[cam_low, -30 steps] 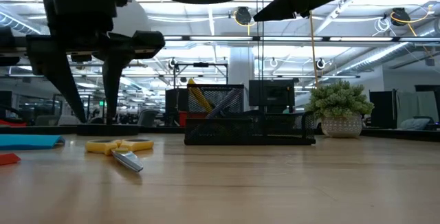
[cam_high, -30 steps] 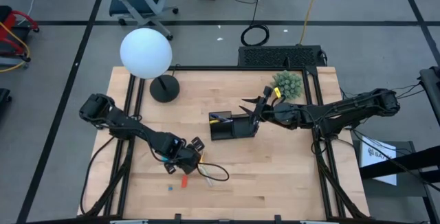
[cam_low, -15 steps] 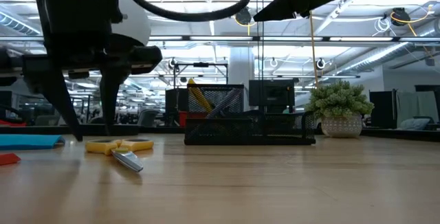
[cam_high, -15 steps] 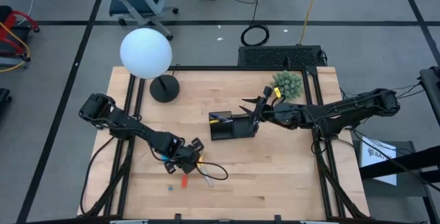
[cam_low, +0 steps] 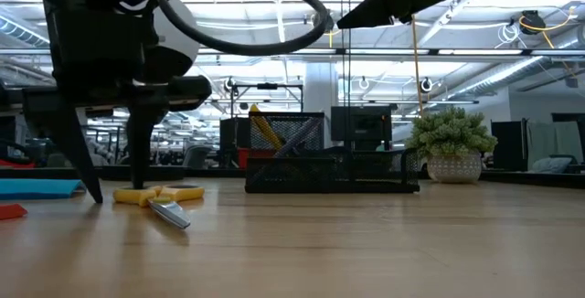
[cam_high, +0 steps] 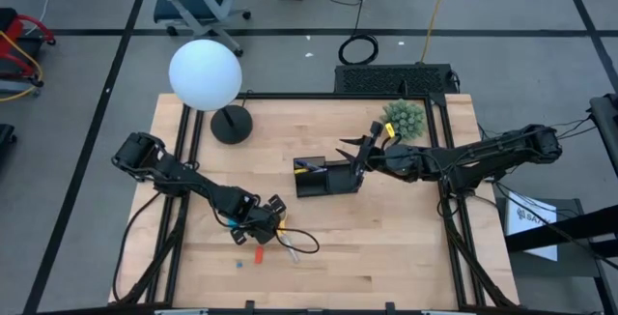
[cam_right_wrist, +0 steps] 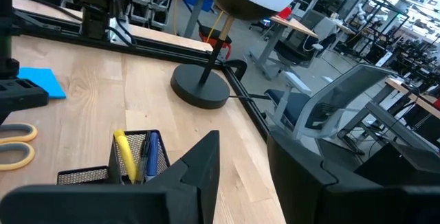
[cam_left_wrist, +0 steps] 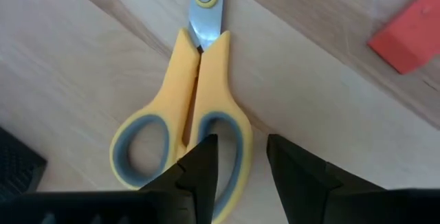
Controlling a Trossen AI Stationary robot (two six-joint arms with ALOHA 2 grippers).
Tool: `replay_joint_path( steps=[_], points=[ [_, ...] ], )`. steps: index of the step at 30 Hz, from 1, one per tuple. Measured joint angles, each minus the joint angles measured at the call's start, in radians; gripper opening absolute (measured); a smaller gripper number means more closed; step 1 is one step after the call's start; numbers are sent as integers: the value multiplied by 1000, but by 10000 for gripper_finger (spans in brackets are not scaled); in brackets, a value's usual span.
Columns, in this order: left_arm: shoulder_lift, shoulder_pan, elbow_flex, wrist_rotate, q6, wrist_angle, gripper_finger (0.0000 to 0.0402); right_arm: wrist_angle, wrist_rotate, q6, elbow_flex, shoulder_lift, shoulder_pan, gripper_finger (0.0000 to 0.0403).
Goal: Pick and place office supplies into organizer
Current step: Put the yellow scissors into the top left compartment of the black desk organizer
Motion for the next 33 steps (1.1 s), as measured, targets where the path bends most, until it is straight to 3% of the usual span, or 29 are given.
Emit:
replay_joint_path(
  steps=[5,13,20,23,33],
  points=[
    [0,2,-1,10,14,-5,119,0,0,0,0,0,0,114],
    [-1,19,-1,82,32,-14,19,0,0,-1,0,0,0,114],
    [0,32,-2,95,17,-13,35,0,0,-1,0,0,0,114],
    [0,32,-1,88,16,-13,15,0,0,0,0,0,0,114],
    [8,8,77,-53,-2,-105,14,0,2,83,0,0,-13,114]
  ],
)
